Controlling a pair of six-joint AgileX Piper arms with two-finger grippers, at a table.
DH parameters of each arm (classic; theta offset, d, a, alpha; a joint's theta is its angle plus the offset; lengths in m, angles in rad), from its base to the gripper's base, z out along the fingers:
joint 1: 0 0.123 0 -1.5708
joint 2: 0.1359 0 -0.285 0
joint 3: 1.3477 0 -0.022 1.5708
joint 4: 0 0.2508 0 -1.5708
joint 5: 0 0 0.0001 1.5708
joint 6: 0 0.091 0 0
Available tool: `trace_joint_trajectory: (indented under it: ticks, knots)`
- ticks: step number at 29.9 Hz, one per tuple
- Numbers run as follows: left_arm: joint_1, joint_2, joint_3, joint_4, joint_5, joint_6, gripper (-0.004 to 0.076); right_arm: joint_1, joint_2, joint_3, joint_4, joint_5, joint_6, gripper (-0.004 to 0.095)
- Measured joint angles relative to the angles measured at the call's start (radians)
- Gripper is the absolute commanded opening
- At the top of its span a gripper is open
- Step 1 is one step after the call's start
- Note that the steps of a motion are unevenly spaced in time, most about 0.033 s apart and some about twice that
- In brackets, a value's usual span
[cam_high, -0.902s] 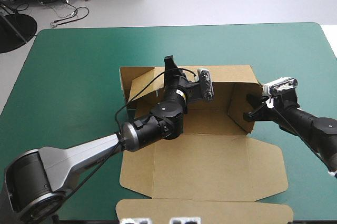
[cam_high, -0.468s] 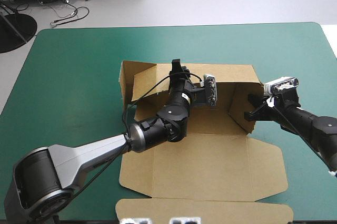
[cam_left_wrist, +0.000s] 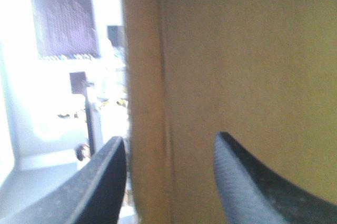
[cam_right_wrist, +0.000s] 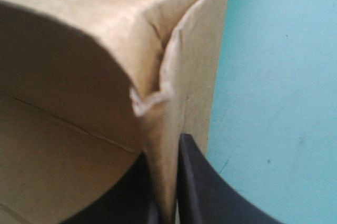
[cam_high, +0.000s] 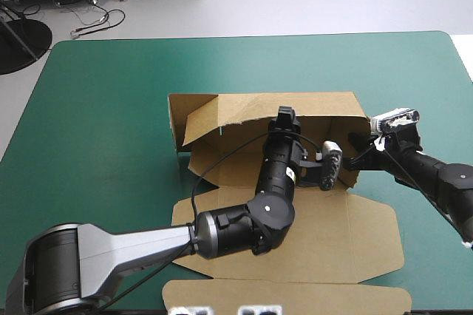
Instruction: Fold the box
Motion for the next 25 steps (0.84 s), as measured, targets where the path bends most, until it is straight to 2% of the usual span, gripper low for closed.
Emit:
trace_joint_trajectory:
  ticks: [2, 4, 7, 12, 16, 19, 25]
  knots:
    - [-0.037, -0.020, 0.000, 0.041, 0.011, -0.017, 0.0295, 0.000, 0.000, 0.000, -0.002, -0.001, 0.005, -0.0001]
    - [-0.069, -0.054, 0.001, 0.097, 0.019, -0.069, 0.0225, 0.000, 0.000, 0.000, -0.002, -0.002, 0.006, -0.0001]
    - [-0.089, -0.127, 0.001, 0.167, 0.019, -0.166, -0.0006, 0.000, 0.000, 0.000, -0.002, -0.002, 0.008, -0.0001]
    - [-0.058, -0.277, 0.001, 0.168, 0.016, -0.226, 0.0000, 0.000, -0.001, -0.002, -0.002, -0.006, 0.018, -0.0001]
    - [0.062, -0.371, -0.010, 0.064, 0.020, -0.237, 0.0000, 0.000, -0.001, -0.026, -0.049, -0.007, 0.078, 0.0000]
    - [0.201, -0.424, -0.039, -0.083, 0.014, -0.237, 0.0000, 0.000, 0.002, -0.067, -0.137, 0.003, 0.196, 0.0000]
    - [0.533, -0.483, -0.059, -0.385, -0.014, -0.189, 0.0000, 0.000, 0.007, -0.207, -0.406, 0.087, 0.508, 0.0000]
